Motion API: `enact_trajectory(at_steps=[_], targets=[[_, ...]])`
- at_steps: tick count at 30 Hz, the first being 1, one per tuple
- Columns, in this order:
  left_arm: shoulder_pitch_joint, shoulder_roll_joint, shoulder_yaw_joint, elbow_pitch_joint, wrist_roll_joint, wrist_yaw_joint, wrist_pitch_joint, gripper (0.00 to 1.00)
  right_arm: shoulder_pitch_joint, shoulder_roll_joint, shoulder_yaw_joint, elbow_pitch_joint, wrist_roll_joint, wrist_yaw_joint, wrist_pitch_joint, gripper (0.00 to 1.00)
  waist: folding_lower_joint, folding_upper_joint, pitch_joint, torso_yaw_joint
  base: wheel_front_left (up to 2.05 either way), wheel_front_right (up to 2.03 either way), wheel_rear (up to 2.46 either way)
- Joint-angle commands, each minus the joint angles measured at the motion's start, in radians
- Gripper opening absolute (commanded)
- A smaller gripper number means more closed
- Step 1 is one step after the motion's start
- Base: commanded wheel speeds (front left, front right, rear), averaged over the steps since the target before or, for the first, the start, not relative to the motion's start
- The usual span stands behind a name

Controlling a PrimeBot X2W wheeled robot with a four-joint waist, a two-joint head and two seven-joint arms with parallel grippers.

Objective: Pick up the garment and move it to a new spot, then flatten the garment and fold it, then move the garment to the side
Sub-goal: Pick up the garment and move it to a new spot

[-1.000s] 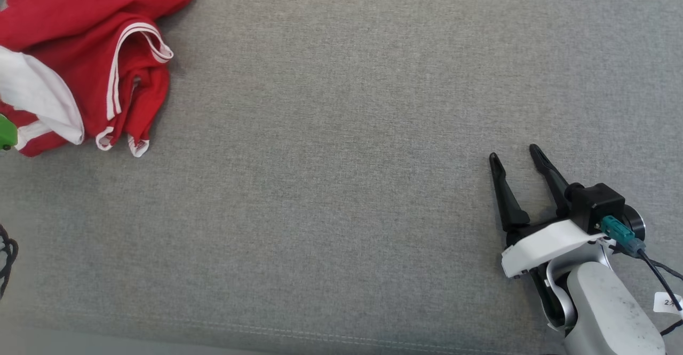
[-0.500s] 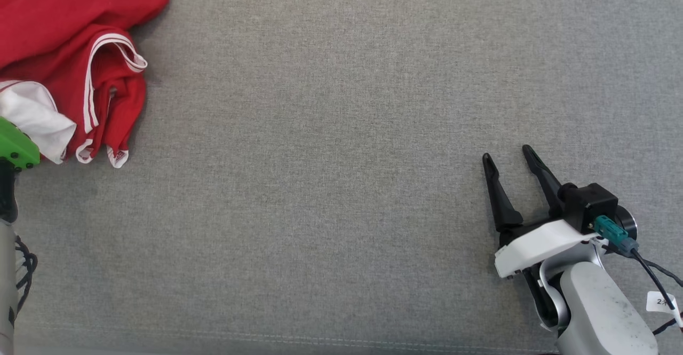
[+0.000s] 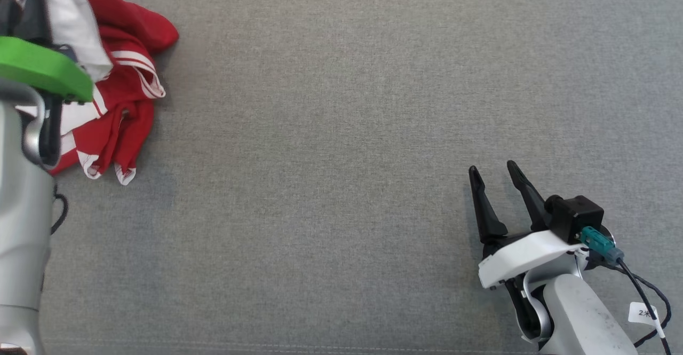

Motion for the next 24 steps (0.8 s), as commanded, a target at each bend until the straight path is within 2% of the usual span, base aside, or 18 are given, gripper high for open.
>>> enact_trajectory(at_steps=[1,7,12,15,18,24], targets=[[-0.017,-0.022,-0.021,-0.044,-0.012,-0.004,-0.008,0.0,0.012,0.002,-0.003,0.002,0.007,0.0,-0.003,1.0,0.0,0.0,-0.026,-0.027,0.0,0.0,0.0],[0.005,-0.099,-0.136,-0.25,-0.061,-0.004,0.011,0.0,0.028,0.019,-0.008,0.007,0.021,0.0,-0.003,1.0,0.0,0.0,-0.049,-0.09,0.0,0.0,0.0],[0.04,-0.205,-0.208,-0.34,-0.089,-0.003,0.019,0.0,0.043,0.024,-0.013,0.008,0.033,0.0,-0.003,1.0,0.0,0.0,-0.056,-0.165,0.0,0.0,0.0],[0.054,-0.277,-0.253,-0.364,-0.097,-0.003,0.012,0.0,0.045,0.026,-0.013,0.009,0.033,0.0,-0.003,1.0,0.0,0.0,-0.057,-0.217,0.0,0.0,0.0],[0.058,-0.318,-0.297,-0.379,-0.102,-0.003,0.002,0.0,0.051,0.028,-0.025,0.007,0.038,0.0,-0.003,1.0,0.0,0.0,-0.056,-0.262,0.0,0.0,0.0],[0.106,-0.331,-0.342,-0.266,-0.087,0.013,-0.006,0.0,0.057,0.028,-0.029,0.002,0.055,0.0,-0.003,1.0,0.0,0.0,-0.049,-0.319,0.0,0.0,0.0]])
